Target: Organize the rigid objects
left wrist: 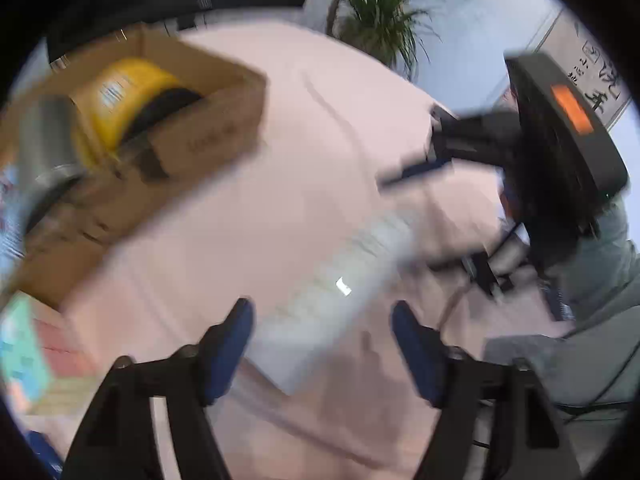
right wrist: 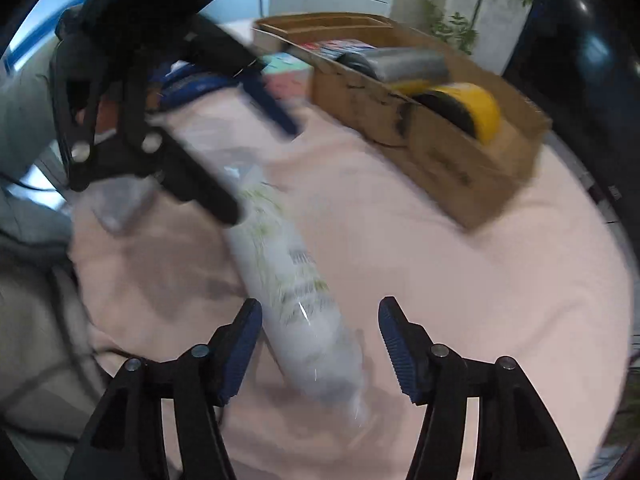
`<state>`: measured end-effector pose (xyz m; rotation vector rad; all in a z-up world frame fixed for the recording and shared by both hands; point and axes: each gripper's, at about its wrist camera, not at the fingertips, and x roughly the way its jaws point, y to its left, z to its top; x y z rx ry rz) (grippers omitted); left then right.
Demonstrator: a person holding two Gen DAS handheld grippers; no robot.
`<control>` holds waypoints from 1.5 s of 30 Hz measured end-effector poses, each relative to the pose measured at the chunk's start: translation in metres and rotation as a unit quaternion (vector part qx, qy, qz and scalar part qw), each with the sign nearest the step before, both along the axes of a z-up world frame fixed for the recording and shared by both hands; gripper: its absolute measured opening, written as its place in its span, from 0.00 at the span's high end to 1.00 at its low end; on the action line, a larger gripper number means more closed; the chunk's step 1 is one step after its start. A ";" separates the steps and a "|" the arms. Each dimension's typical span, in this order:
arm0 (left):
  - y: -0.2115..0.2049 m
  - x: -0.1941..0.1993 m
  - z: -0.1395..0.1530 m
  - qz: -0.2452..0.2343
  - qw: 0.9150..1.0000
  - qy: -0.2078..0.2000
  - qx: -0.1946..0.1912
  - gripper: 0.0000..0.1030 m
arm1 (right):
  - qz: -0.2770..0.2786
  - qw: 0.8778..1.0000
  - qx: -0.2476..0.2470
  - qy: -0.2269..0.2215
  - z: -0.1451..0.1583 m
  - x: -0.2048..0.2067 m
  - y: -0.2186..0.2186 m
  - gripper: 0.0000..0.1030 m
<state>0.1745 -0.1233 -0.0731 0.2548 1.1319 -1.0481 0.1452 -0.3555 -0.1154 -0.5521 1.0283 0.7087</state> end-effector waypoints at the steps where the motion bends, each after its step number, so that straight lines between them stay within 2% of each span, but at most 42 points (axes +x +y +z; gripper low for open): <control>1: -0.003 -0.002 -0.002 -0.005 1.000 0.013 0.001 0.45 | -0.014 1.000 -0.007 -0.007 -0.001 0.003 -0.007 0.45; 2: -0.006 -0.006 -0.005 -0.011 1.000 0.024 0.003 0.49 | -0.048 0.999 -0.012 -0.015 0.001 0.012 -0.018 0.49; 3: -0.012 -0.012 -0.008 -0.021 0.999 0.034 0.013 0.55 | -0.080 0.996 -0.014 -0.022 0.000 0.019 -0.027 0.59; 4: -0.016 -0.017 -0.010 -0.025 0.999 0.034 0.026 0.59 | -0.130 0.991 -0.009 -0.024 0.002 0.026 -0.039 0.62; 5: -0.020 -0.023 -0.011 -0.021 0.999 0.034 0.038 0.57 | -0.169 0.986 0.003 -0.017 0.004 0.025 -0.048 0.64; 7: -0.023 -0.027 -0.011 -0.002 0.998 0.047 0.048 0.58 | -0.271 0.959 0.075 0.020 0.013 0.027 -0.073 0.63; 8: -0.024 -0.029 -0.011 0.006 0.997 0.056 0.051 0.58 | -0.300 0.945 0.121 0.043 0.014 0.022 -0.083 0.62; 10: -0.025 -0.029 -0.012 0.023 0.996 0.068 0.052 0.58 | -0.333 0.905 0.234 0.122 0.006 0.015 -0.093 0.62; 11: -0.026 -0.030 -0.013 0.031 0.995 0.074 0.051 0.58 | -0.338 0.892 0.261 0.150 -0.001 0.016 -0.089 0.61; 13: -0.027 -0.030 -0.012 0.040 0.995 0.077 0.049 0.57 | -0.349 0.878 0.271 0.183 -0.015 0.024 -0.073 0.61; 15: -0.026 -0.031 -0.012 0.059 0.994 0.081 0.045 0.57 | -0.365 0.864 0.282 0.202 -0.025 0.037 -0.064 0.50; 17: -0.024 -0.031 -0.011 0.078 0.993 0.071 0.045 0.57 | -0.377 0.863 0.271 0.197 -0.035 0.040 -0.050 0.50; 19: -0.022 -0.033 -0.002 0.099 0.992 0.060 0.043 0.58 | -0.374 0.872 0.261 0.178 -0.029 0.041 -0.037 0.52; 20: -0.022 -0.034 0.005 0.106 0.992 0.051 0.037 0.74 | -0.373 0.874 0.259 0.173 -0.025 0.044 -0.035 0.53; 21: -0.026 -0.037 0.025 0.099 0.995 0.021 0.017 0.95 | -0.370 0.876 0.263 0.164 -0.018 0.047 -0.036 0.58; 22: -0.029 -0.038 0.042 0.094 0.996 0.008 -0.005 0.99 | -0.367 0.880 0.261 0.153 -0.019 0.026 -0.032 0.62; 23: -0.035 -0.037 0.060 0.090 0.996 -0.012 -0.021 0.99 | -0.358 0.883 0.266 0.148 -0.014 0.023 -0.031 0.69; 24: -0.047 -0.033 0.080 0.079 0.996 -0.033 -0.029 0.99 | -0.347 0.884 0.281 0.139 -0.002 0.032 -0.031 0.98; 25: -0.055 -0.028 0.090 0.079 0.995 -0.048 -0.039 0.99 | -0.336 0.887 0.293 0.120 0.017 0.041 -0.033 1.00; 27: -0.061 -0.009 0.096 0.098 0.993 -0.051 -0.039 0.99 | -0.320 0.907 0.266 0.068 0.050 0.062 -0.032 1.00; 28: -0.053 0.001 0.095 0.121 0.991 -0.036 -0.044 0.99 | -0.321 0.909 0.260 0.063 0.053 0.070 -0.034 1.00; 29: -0.037 0.010 0.093 0.152 0.987 -0.017 -0.056 0.98 | -0.333 0.903 0.263 0.074 0.051 0.078 -0.045 0.98; 31: -0.003 0.015 0.088 0.191 0.979 0.000 -0.071 0.88 | -0.339 0.895 0.271 0.099 0.040 0.078 -0.065 0.98; 32: 0.015 0.013 0.081 0.219 0.973 0.012 -0.074 0.66 | -0.348 0.891 0.271 0.102 0.035 0.073 -0.078 0.97; 33: 0.031 0.012 0.072 0.244 0.967 0.027 -0.071 0.36 | -0.357 0.887 0.272 0.111 0.027 0.068 -0.088 0.89; 34: 0.040 0.010 0.063 0.261 0.962 0.044 -0.064 0.24 | -0.356 0.885 0.268 0.132 0.017 0.063 -0.093 0.80; 35: 0.046 0.006 0.054 0.279 0.956 0.065 -0.061 0.20 | -0.346 0.887 0.265 0.150 0.007 0.061 -0.085 0.58; 36: 0.049 0.010 0.042 0.288 0.951 0.098 -0.057 0.20 | -0.327 0.891 0.264 0.171 -0.002 0.058 -0.077 0.48; 38: 0.049 0.014 0.021 0.306 0.940 0.144 -0.046 0.20 | -0.294 0.898 0.266 0.193 -0.012 0.052 -0.053 0.48; 40: 0.046 0.030 0.014 0.309 0.936 0.161 -0.047 0.20 | -0.247 0.907 0.268 0.211 -0.011 0.041 -0.029 0.48; 41: 0.047 0.035 0.010 0.311 0.935 0.167 -0.043 0.20 | -0.236 0.914 0.256 0.209 -0.011 0.034 -0.021 0.52; 43: 0.049 0.042 -0.003 0.328 0.925 0.186 -0.036 0.21 | -0.204 0.913 0.267 0.233 -0.015 0.022 -0.004 0.51; 45: 0.046 0.048 -0.015 0.330 0.919 0.211 -0.036 0.35 | -0.200 0.918 0.250 0.232 -0.018 0.017 0.011 0.51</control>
